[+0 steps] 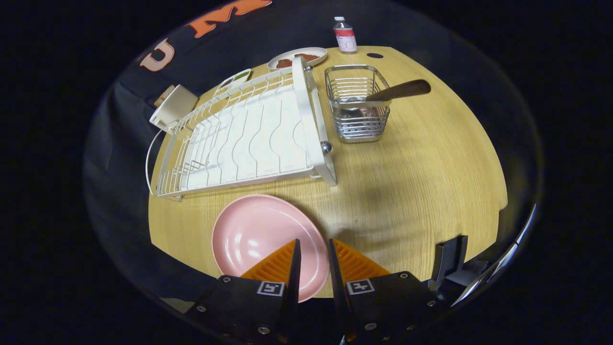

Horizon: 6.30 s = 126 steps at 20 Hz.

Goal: Take the plate from the dish rack, then take the spoon from the basket and place it into the plate.

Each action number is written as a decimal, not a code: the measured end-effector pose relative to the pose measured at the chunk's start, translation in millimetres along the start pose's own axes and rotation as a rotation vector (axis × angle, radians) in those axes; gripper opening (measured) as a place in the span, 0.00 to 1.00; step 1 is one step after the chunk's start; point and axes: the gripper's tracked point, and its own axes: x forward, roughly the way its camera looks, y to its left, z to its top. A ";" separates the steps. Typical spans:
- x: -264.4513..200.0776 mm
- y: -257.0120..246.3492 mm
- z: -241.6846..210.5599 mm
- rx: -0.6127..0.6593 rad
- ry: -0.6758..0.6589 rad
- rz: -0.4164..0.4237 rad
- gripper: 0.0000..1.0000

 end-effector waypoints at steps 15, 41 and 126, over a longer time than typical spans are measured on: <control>-24.9 -60.4 108.4 0.053 -0.491 -0.078 0.62; -22.6 -53.2 175.8 -0.033 -0.680 -0.104 0.13; -40.9 35.3 -2.6 -0.243 -0.397 0.049 0.59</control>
